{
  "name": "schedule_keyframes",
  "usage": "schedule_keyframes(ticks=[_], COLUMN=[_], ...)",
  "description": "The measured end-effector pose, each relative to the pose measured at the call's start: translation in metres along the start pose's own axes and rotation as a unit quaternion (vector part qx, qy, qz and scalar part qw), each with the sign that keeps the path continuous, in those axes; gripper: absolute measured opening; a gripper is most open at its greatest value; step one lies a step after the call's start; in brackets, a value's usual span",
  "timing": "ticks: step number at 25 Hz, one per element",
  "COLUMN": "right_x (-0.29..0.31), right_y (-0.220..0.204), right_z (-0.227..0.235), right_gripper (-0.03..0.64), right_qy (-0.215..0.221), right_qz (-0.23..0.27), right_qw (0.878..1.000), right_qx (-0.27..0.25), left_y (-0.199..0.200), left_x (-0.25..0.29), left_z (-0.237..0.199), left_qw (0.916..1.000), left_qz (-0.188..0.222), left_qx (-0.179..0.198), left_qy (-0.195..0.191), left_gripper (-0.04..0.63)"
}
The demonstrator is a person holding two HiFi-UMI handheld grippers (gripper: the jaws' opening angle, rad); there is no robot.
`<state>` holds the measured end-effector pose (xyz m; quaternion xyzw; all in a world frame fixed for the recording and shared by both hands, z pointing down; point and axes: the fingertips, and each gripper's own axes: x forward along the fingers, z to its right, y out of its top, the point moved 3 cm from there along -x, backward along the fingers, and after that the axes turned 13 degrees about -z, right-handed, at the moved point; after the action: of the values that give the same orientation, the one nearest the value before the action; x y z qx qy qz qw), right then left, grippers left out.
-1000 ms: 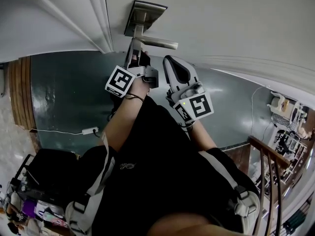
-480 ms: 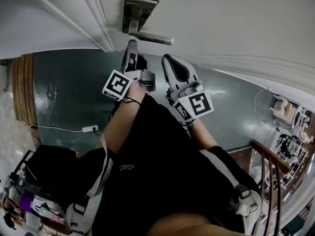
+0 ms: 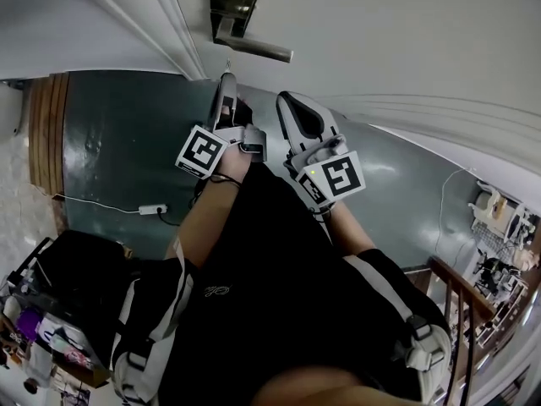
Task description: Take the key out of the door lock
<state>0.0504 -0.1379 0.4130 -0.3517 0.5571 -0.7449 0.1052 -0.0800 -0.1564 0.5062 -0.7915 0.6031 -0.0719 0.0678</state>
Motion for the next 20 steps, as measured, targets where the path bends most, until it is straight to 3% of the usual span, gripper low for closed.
schedule_keyframes(ticks=[7,13,17,20], right_x=[-0.021,-0.032,-0.039,-0.040], right_y=[-0.021,-0.035,-0.047,-0.057], right_z=[0.011,0.015,0.013,0.011], right_gripper=[0.008,0.008,0.008,0.008], right_qy=[0.013,0.003,-0.007,-0.018], right_qz=[0.002,-0.002,-0.014,-0.022], right_qw=[1.000,1.000,0.999,0.999], right_qx=[0.013,0.028,0.033,0.036], left_y=[-0.028,-0.036,-0.039,-0.039], left_x=[-0.023,-0.047,-0.055,-0.068], left_z=[0.004,0.002,0.009,0.000], left_qw=[0.9997,0.9963,0.9966,0.9936], left_qz=[0.006,-0.020,-0.036,-0.054], left_qx=[0.008,0.034,0.041,0.043], left_qy=[0.023,0.076,0.061,0.089], left_gripper=[0.035,0.035,0.035,0.035])
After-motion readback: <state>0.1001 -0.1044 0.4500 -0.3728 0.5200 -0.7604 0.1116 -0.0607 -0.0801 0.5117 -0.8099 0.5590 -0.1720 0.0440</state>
